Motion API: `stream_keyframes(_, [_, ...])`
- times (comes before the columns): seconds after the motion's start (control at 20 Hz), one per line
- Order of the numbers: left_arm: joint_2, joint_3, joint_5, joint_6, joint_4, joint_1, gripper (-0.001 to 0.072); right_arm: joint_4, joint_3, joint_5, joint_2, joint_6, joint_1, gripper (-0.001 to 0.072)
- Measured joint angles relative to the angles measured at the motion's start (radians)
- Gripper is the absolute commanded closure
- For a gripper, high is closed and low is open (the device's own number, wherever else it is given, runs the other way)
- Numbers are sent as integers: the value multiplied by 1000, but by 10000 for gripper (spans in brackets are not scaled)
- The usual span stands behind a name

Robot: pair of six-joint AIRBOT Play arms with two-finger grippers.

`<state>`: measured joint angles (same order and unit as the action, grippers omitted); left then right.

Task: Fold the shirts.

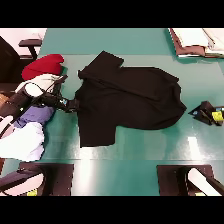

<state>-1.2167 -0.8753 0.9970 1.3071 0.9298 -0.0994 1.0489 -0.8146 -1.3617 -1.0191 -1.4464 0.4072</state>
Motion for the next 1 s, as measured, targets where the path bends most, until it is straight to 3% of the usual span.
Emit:
stream_keyframes(0.1, [11, -10, 4, 1, 2, -1, 684, -14, 57, 35, -31, 18, 55, 430])
stream_keyframes(0.55, [22, -21, 16, 3, 5, -1, 684, -97, 42, 206, -280, 80, -47, 494])
stream_keyframes(0.75, [22, -21, 33, 3, 5, -1, 684, -77, -8, 227, -330, 81, -103, 698])
stream_keyframes(1.0, [61, -35, 58, 13, 13, -2, 685, -19, -68, 188, -307, 82, -141, 700])
